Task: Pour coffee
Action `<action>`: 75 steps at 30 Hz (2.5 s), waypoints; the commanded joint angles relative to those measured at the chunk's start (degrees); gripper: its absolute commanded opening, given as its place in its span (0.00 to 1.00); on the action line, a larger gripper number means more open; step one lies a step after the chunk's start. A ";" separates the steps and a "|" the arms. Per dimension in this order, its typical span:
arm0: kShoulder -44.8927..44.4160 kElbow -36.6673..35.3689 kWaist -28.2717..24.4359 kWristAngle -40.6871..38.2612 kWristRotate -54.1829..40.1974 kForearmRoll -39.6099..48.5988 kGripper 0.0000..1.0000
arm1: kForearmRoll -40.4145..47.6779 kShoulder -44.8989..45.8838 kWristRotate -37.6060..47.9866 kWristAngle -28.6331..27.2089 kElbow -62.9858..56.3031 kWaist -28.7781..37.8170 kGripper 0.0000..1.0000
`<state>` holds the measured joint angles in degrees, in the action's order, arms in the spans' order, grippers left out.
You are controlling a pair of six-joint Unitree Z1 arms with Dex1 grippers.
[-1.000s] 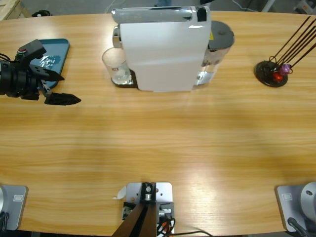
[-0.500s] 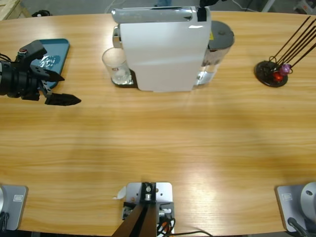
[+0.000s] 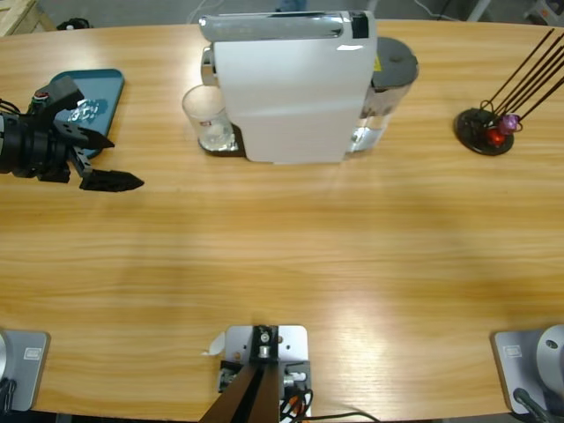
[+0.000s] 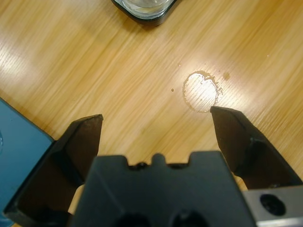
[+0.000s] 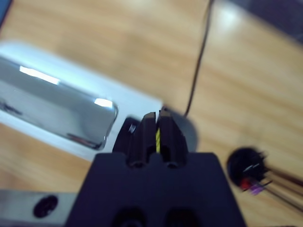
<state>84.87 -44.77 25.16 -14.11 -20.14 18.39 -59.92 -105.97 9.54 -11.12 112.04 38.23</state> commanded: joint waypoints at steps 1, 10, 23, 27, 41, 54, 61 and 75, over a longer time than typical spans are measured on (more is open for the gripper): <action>-1.07 1.81 -0.28 0.58 0.87 0.15 1.00 | -3.11 14.80 -1.50 -5.19 -1.41 5.73 0.97; -4.55 1.53 1.81 -0.60 0.71 0.77 1.00 | 15.57 26.35 1.27 4.55 -37.53 7.21 1.00; -6.51 1.78 1.83 -6.54 0.42 0.82 1.00 | 24.68 33.11 0.83 12.14 -55.79 8.44 1.00; -9.27 2.37 1.83 -6.46 0.71 1.59 1.00 | 26.26 34.73 0.83 12.07 -59.78 8.44 1.00; -9.72 1.20 1.79 -6.26 1.17 1.47 1.00 | 38.93 41.67 0.83 14.11 -70.88 8.44 1.00; -11.90 6.08 2.25 -8.02 0.17 -0.64 1.00 | 44.63 43.92 0.83 12.77 -75.92 8.44 1.00; -12.41 6.10 2.35 -7.60 0.10 -4.49 1.00 | 44.54 44.84 0.83 12.79 -76.17 8.44 1.00; -6.12 1.44 -1.78 -6.72 0.40 -6.27 1.00 | 44.63 43.04 0.83 12.76 -76.18 8.44 1.00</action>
<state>74.12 -43.41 25.75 -21.37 -19.95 13.99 -15.95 -62.37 10.14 2.33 37.91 46.18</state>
